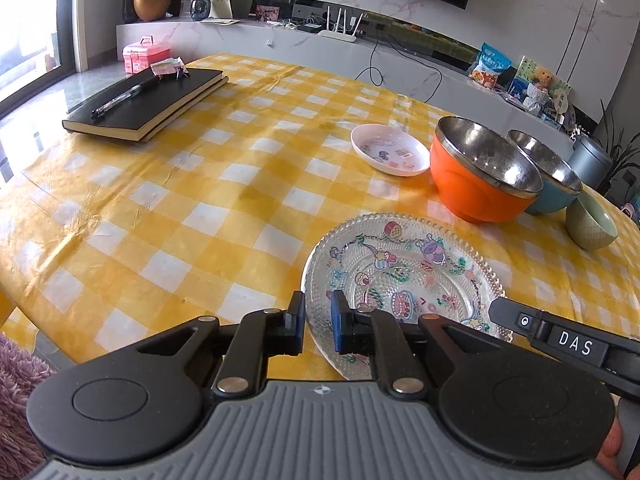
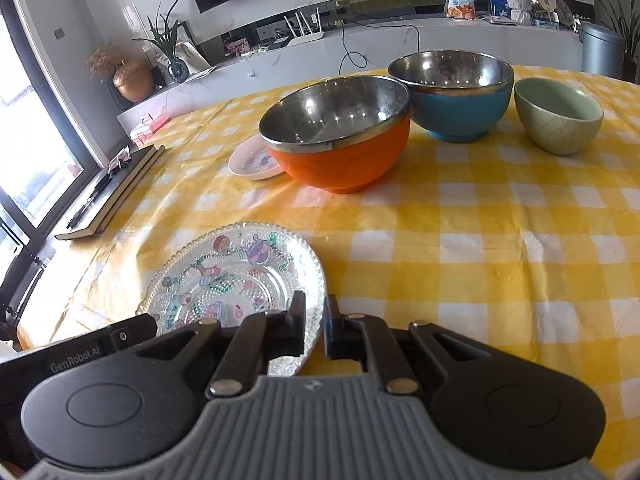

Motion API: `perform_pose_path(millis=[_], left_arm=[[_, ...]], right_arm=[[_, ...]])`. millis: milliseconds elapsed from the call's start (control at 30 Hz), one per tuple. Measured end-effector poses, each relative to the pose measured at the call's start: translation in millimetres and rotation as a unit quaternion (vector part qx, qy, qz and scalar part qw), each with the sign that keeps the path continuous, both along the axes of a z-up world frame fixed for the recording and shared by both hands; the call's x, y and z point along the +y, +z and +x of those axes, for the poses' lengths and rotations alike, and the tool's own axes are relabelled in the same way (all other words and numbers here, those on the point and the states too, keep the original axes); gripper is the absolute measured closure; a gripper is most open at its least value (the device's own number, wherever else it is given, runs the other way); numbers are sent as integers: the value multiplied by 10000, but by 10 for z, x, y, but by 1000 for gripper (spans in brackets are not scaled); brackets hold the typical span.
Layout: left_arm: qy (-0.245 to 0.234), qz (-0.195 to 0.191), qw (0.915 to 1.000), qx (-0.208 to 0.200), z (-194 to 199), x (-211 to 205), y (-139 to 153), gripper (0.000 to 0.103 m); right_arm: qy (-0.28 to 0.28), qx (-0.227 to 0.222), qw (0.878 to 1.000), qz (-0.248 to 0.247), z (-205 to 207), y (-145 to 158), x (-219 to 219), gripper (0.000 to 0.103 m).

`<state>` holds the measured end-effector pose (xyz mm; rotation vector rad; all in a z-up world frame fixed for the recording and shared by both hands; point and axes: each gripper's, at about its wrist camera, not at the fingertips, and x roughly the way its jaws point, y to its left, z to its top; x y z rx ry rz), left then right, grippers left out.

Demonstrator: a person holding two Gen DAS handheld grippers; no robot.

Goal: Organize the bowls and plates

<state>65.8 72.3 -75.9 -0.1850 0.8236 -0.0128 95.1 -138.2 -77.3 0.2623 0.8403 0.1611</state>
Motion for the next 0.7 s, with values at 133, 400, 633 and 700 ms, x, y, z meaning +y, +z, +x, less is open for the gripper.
perform_pose_path(millis=[133, 400, 633, 700], left_arm=[[-12, -69, 10000, 20, 0, 16, -4, 87], [107, -81, 9996, -234, -42, 11, 116, 63], [-63, -132, 9992, -365, -16, -80, 313, 53], [-107, -153, 9992, -352, 24, -97, 387, 53]], right_arm=[[37, -29, 10000, 4, -11, 0, 6, 93], [2, -397, 9992, 17, -90, 155, -55, 69], [-220, -474, 9984, 233, -127, 243, -186, 65], [-236, -408, 9983, 354, -115, 262, -206, 65]])
